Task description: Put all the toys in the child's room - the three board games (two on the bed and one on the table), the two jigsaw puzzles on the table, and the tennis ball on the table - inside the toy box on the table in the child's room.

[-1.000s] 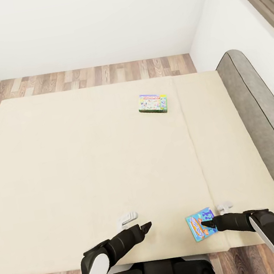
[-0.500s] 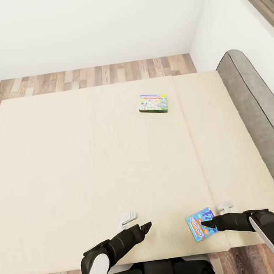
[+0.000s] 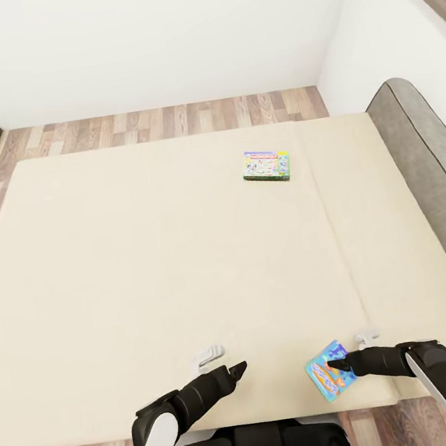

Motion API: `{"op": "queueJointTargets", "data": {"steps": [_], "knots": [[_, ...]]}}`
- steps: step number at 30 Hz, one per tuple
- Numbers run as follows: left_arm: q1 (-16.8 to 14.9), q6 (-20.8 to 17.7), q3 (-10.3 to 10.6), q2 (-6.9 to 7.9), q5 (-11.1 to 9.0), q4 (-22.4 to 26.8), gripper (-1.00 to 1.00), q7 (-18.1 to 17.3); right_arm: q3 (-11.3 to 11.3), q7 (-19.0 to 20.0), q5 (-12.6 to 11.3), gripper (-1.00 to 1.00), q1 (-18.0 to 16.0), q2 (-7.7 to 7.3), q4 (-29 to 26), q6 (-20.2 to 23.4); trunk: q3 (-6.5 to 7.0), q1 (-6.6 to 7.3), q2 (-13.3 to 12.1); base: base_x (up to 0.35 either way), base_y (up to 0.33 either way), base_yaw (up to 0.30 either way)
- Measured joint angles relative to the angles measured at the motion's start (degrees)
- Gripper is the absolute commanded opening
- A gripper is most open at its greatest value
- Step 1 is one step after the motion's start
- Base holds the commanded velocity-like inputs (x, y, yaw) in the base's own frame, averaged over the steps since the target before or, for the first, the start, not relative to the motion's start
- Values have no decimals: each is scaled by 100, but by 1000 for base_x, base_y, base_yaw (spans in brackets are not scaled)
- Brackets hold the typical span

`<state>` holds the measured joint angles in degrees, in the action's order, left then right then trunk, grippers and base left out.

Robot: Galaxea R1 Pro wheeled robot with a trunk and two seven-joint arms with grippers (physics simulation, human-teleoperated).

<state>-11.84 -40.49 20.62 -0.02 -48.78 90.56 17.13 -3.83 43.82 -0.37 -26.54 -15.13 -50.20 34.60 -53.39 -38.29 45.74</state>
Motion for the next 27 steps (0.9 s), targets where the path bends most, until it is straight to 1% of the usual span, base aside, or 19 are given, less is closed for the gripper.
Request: {"op": "queueJointTargets", "data": {"steps": [6,10,27], "knots": [[0,0,0,-2,-1,-11,100,0,0,0,-1,100,0,0,0,-1,0,0,0,0,252,0],[0,1,1,0,-1,-19,100,-1,-1,0,-6,100,1,0,-1,3,0,0,0,0,133,0],[-1,1,0,2,-1,-30,100,-2,-28,3,-22,100,1,-1,-2,11,0,0,0,0,32,0]]}}
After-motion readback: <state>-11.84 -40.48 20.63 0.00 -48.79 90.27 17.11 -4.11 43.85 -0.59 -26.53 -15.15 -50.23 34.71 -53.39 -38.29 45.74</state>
